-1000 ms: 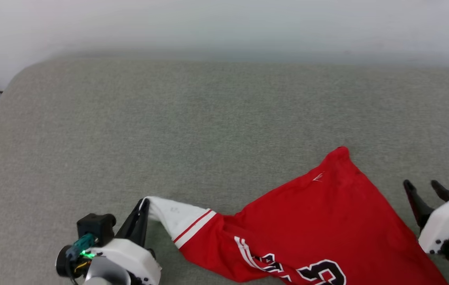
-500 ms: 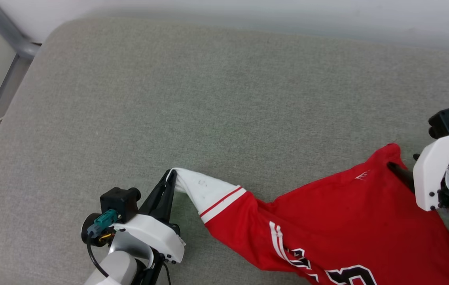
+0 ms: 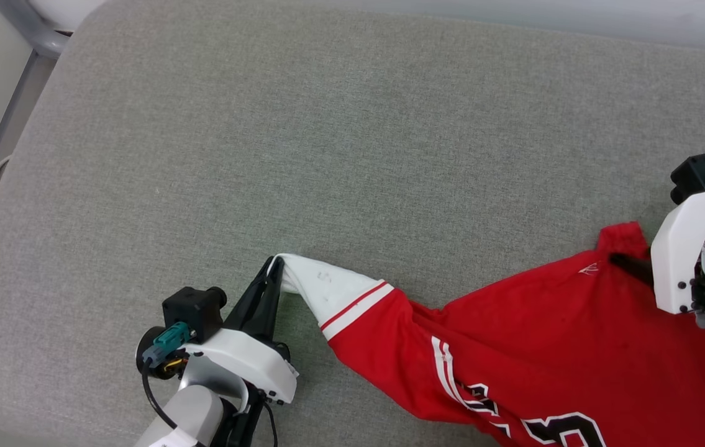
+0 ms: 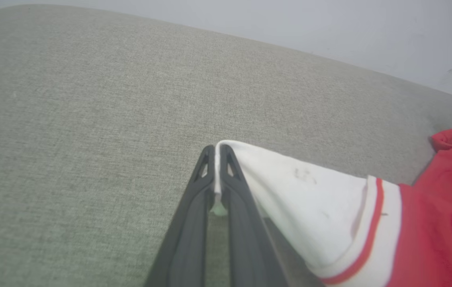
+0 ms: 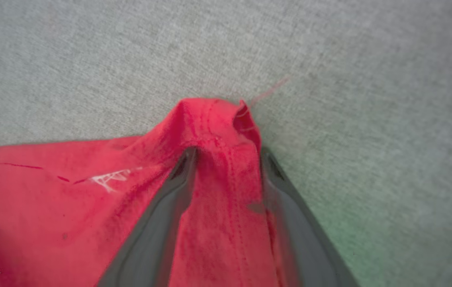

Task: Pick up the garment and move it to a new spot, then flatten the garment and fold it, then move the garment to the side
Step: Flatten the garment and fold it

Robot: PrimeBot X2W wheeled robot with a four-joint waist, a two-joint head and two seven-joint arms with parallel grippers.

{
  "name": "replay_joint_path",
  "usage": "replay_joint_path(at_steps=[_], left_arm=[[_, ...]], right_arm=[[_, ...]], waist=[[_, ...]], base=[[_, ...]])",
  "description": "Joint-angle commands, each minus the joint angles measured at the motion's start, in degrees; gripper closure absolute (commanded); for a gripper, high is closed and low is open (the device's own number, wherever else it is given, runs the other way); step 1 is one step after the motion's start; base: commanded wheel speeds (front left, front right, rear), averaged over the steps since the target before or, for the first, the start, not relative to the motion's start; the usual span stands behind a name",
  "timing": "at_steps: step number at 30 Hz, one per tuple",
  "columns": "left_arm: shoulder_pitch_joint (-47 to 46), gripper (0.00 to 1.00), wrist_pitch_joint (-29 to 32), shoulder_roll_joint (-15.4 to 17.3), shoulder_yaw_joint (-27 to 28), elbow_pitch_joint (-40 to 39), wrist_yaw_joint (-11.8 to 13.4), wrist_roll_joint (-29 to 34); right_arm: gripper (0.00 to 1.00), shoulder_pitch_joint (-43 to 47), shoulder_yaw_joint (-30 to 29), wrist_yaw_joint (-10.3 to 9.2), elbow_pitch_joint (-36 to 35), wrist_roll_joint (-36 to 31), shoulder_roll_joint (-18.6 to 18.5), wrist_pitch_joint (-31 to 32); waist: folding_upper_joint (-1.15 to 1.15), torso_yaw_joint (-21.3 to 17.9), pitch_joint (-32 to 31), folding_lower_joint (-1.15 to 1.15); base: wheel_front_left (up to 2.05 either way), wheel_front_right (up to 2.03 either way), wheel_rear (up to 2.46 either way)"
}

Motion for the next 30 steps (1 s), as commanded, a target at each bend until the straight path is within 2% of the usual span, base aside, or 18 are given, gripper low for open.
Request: replay_joint_path(at_steps=[1, 8, 13, 16, 23, 30], left_arm=[[-0.58, 1.0, -0.39, -0.25, 0.06, 0.3, -0.23, -0.18], [0.23, 1.0, -0.37, 0.76, 0.54, 1.7, -0.61, -0.87], [-0.79, 1.0, 0.14, 3.35, 2.04, 1.8, -0.61, -1.1], [-3.89, 1.0, 0.88, 6.16, 3.55, 2.15, -0.8, -0.72], [-13.97, 1.0, 3.41, 10.27, 6.02, 4.5, -1.62, -0.38], [-27.75, 1.0, 7.63, 12.89, 6.66, 10.02, -2.86, 0.59]], right_arm=[[1.0, 5.6, 4.46, 0.17, 3.28, 1.97, 2.24, 3.54], [1.0, 0.93, 5.25, 0.16, 2.75, 5.22, 0.83, -1.31], [1.0, -2.99, 3.5, 0.06, 2.24, 4.68, -0.02, -7.63], [1.0, -5.11, 1.7, 0.05, 3.69, 2.0, 0.11, -12.62], [1.0, -10.01, -1.54, 0.04, 7.25, -3.38, 3.5, -17.97], [1.0, -17.88, -4.63, 0.02, 10.81, -10.61, 7.0, -23.18]], waist=[[0.0, -0.09, -0.06, 0.0], [0.0, -1.25, -2.59, 0.0], [0.0, -3.37, -5.74, 0.0], [0.0, -5.73, -8.08, 0.0], [0.0, -10.51, -10.29, 0.0], [0.0, -14.5, -9.06, 0.0]], base=[[0.0, 0.0, 0.0], [0.0, 0.0, 0.0], [0.0, 0.0, 0.0], [0.0, 0.0, 0.0], [0.0, 0.0, 0.0], [0.0, 0.0, 0.0]])
